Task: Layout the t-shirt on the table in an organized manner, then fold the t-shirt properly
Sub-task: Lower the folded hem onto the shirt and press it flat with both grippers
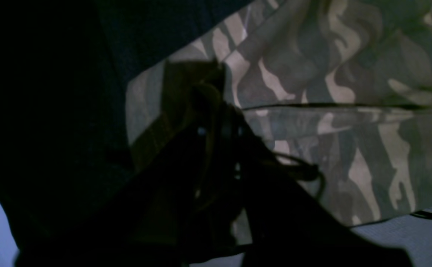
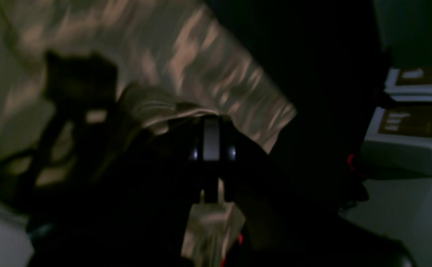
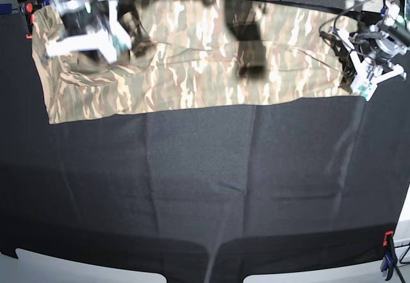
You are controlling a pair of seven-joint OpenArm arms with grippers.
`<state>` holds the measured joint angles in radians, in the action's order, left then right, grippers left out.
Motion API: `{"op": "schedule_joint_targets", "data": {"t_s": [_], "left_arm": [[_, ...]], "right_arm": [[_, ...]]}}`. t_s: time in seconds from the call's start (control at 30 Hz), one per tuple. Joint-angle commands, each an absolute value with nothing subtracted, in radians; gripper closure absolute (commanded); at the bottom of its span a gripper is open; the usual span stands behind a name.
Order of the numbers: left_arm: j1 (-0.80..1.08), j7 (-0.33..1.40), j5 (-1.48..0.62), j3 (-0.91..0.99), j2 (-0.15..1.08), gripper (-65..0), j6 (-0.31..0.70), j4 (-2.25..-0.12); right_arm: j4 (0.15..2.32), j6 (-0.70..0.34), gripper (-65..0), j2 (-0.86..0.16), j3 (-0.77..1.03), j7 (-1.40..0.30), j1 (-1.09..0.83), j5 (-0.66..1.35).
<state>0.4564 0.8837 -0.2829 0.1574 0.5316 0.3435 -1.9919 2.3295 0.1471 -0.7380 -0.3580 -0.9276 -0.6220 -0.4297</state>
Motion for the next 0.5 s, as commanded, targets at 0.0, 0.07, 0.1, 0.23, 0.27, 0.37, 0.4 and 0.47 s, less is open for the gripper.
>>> {"op": "schedule_joint_targets", "data": {"t_s": [0.0,0.07,0.1,0.23,0.27,0.37,0.4,0.47], "left_arm": [[0.452,0.866,-0.281,0.165,0.546,0.0,0.34,-2.009],[0.452,0.866,-0.281,0.165,0.546,0.0,0.339,-2.009],[0.452,0.866,-0.281,0.165,0.546,0.0,0.339,-2.009],[0.452,0.866,-0.281,0.165,0.546,0.0,0.34,-2.009],[0.452,0.866,-0.281,0.165,0.546,0.0,0.34,-2.009],[0.452,0.866,-0.281,0.165,0.546,0.0,0.34,-2.009],[0.453,0.866,-0.281,0.165,0.546,0.0,0.34,-2.009],[0.455,0.866,-0.281,0.165,0.546,0.0,0.339,-2.009]], "right_arm": [[2.321,0.157,0.0,-0.73,-0.352,-0.924,-0.603,-0.448],[2.278,0.157,0.0,-0.691,-0.341,-0.925,-0.565,-0.448],[2.252,0.157,0.0,-0.671,-0.332,-0.928,-0.548,-0.448],[2.141,0.157,0.0,-0.606,-0.266,-1.007,-0.504,-0.448],[2.115,0.157,0.0,-0.593,-0.243,-1.022,-0.498,-0.448],[2.048,0.158,0.0,-0.548,-0.159,-1.018,-0.483,-0.433],[2.034,0.157,0.0,-0.538,-0.133,-1.018,-0.479,-0.408],[2.024,0.153,0.0,-0.53,-0.093,-1.017,-0.477,-0.357]]}}
